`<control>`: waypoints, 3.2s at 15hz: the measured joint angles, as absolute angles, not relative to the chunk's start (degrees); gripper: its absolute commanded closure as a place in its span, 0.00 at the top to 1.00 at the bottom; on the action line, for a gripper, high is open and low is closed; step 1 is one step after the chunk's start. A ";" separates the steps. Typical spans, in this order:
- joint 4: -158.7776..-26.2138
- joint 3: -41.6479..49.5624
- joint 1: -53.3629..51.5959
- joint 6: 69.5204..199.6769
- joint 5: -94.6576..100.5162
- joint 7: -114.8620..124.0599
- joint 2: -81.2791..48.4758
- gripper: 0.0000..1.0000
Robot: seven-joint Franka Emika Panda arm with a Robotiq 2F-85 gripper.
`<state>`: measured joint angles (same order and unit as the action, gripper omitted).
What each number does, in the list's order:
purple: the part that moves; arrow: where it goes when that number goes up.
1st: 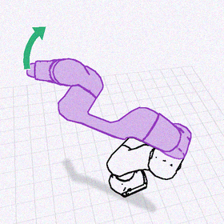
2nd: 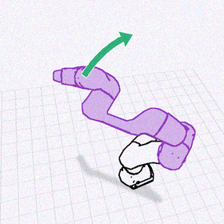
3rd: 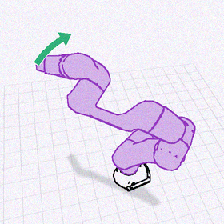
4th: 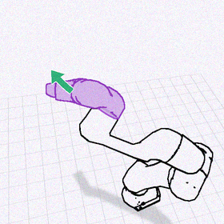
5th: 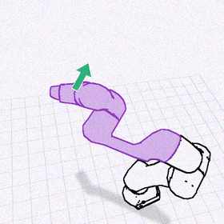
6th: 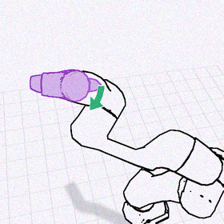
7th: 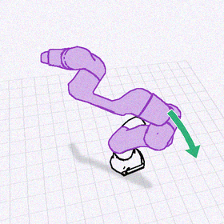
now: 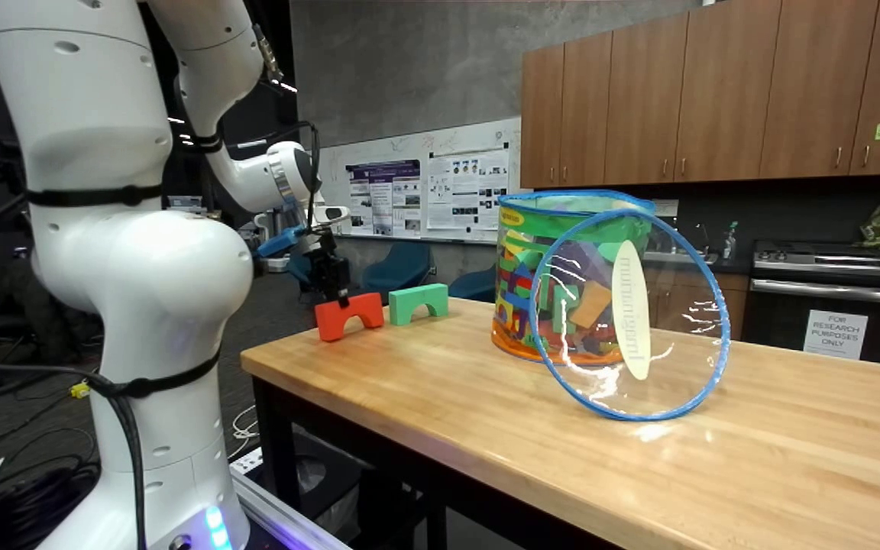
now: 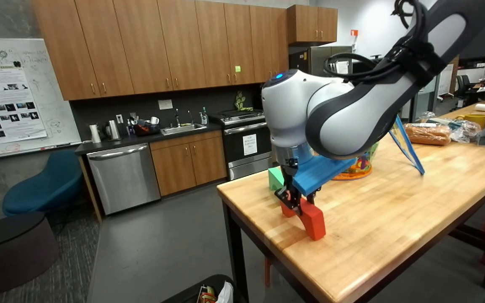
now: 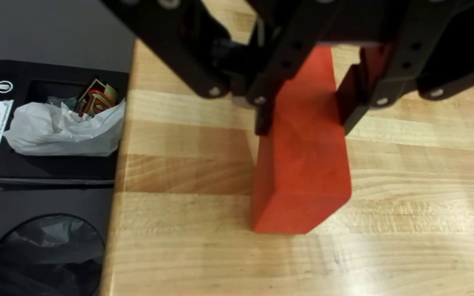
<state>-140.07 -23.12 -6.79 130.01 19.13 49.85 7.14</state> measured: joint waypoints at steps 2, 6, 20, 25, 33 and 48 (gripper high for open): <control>-138.68 -22.21 -7.16 129.40 19.15 49.91 5.97 0.15; -136.62 -20.37 -7.99 128.81 19.15 49.91 4.24 0.15; -136.24 -15.18 -8.69 129.14 10.34 42.11 3.98 0.15; -136.25 -14.19 -8.67 129.17 9.52 41.11 4.02 0.15; -136.43 -11.92 -8.57 129.38 9.00 39.29 4.13 0.15; -139.26 -7.90 -6.53 130.58 7.47 19.89 6.41 0.15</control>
